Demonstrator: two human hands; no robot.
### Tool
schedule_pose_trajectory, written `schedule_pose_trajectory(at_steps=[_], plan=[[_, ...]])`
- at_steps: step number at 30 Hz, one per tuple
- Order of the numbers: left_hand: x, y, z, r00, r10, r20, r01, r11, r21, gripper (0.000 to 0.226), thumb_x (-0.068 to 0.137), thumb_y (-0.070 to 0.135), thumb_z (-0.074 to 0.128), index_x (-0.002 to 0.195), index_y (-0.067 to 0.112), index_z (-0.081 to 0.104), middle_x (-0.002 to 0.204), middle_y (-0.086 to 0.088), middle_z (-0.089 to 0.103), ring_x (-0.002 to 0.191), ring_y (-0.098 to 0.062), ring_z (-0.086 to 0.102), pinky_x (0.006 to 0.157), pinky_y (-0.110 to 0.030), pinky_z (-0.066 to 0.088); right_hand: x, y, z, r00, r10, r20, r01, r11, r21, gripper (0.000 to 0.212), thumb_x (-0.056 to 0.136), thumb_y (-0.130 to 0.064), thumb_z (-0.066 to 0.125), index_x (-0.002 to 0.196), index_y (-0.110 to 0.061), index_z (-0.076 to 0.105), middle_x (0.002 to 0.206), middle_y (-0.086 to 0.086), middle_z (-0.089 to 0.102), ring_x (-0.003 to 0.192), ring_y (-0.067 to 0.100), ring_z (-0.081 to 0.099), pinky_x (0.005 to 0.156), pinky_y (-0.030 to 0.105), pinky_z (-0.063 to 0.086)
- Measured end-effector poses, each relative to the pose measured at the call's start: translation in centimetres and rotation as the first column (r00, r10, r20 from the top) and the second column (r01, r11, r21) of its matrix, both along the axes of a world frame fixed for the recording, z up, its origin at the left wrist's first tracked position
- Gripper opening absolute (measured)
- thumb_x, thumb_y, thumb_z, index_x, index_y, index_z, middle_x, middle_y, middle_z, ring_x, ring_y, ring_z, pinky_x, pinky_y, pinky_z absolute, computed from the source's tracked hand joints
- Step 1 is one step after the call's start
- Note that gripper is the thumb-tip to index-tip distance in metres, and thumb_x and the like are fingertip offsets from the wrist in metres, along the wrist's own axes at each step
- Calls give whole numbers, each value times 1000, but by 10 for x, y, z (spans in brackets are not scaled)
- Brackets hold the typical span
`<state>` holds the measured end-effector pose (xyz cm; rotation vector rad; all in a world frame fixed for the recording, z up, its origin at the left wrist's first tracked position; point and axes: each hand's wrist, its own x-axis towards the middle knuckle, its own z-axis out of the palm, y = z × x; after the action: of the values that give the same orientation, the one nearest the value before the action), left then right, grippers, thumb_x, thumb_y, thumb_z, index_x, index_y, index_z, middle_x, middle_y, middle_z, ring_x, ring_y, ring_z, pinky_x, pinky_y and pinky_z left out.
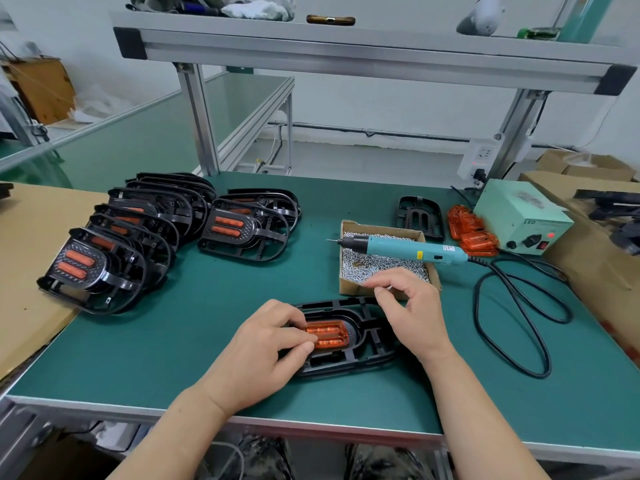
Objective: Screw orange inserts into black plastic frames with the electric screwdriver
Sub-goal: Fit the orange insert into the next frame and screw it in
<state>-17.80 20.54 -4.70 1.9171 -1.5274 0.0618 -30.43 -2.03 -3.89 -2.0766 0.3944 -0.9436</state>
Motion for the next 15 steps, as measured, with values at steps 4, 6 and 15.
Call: schedule_pose_trajectory(at_steps=[4, 6, 15], plan=[[-1, 1, -1, 1000, 19, -25, -19, 1000, 7, 30, 95, 38, 54, 102, 23, 80, 107, 12, 62, 103, -7, 56, 89, -30, 49, 1, -2, -1, 1000, -16, -1, 16, 1000, 1, 31, 87, 8, 65, 88, -20, 79, 93, -10, 73, 95, 9, 66, 82, 15, 49], [-3, -1, 1, 1000, 30, -6, -30, 999, -26, 29, 94, 37, 56, 96, 21, 80, 104, 11, 63, 102, -10, 56, 88, -35, 50, 1, -2, -3, 999, -32, -3, 32, 1000, 1, 31, 87, 7, 65, 88, -21, 78, 92, -12, 73, 95, 8, 66, 82, 14, 48], [-9, -4, -10, 993, 22, -114, -1, 982, 189, 42, 80, 67, 58, 106, 33, 58, 163, 5, 19, 152, -6, 1, 121, -30, 18, 6, -14, -1, 966, -240, 92, 107, 703, 703, 25, 96, -7, 64, 119, -14, 62, 121, 7, 69, 103, 18, 71, 98, 35, 55]])
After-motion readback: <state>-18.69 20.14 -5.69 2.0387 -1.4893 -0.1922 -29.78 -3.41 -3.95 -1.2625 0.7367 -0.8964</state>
